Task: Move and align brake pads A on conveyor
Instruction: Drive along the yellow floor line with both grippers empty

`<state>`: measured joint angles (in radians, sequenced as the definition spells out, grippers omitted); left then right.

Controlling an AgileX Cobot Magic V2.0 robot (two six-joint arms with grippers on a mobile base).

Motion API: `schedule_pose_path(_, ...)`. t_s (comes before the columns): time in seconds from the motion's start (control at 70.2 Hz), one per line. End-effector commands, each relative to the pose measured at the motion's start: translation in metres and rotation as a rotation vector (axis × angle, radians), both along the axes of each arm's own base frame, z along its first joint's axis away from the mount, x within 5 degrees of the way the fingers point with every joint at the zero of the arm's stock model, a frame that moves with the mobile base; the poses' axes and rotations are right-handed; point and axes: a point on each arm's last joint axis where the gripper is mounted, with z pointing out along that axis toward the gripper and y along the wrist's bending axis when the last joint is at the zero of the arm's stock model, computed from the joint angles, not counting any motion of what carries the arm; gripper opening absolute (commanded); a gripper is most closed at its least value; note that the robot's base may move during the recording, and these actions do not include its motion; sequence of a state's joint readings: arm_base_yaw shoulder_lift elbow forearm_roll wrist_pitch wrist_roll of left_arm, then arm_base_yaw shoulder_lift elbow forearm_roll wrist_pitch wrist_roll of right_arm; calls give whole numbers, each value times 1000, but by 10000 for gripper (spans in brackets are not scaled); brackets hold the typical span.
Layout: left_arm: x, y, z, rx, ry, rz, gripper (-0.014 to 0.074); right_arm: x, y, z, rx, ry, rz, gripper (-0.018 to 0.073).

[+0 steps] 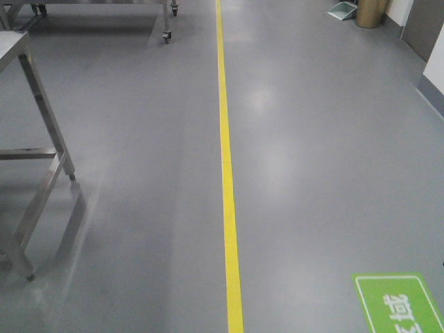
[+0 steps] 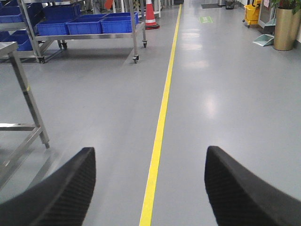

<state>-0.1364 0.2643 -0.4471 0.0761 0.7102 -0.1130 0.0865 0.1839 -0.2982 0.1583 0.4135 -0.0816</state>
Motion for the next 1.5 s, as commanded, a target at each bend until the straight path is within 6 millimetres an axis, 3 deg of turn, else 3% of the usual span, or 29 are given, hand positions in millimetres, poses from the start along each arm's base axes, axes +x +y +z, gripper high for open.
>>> schedule_pose_path(0.0, 2, -1, 13, -15, -81, -6, 393, 1, -1, 14, 5, -88, -12, 470)
schedule_pose_path(1.482, 2, -1, 13, -15, -81, -6, 393, 1, -1, 14, 5, -89, -12, 470)
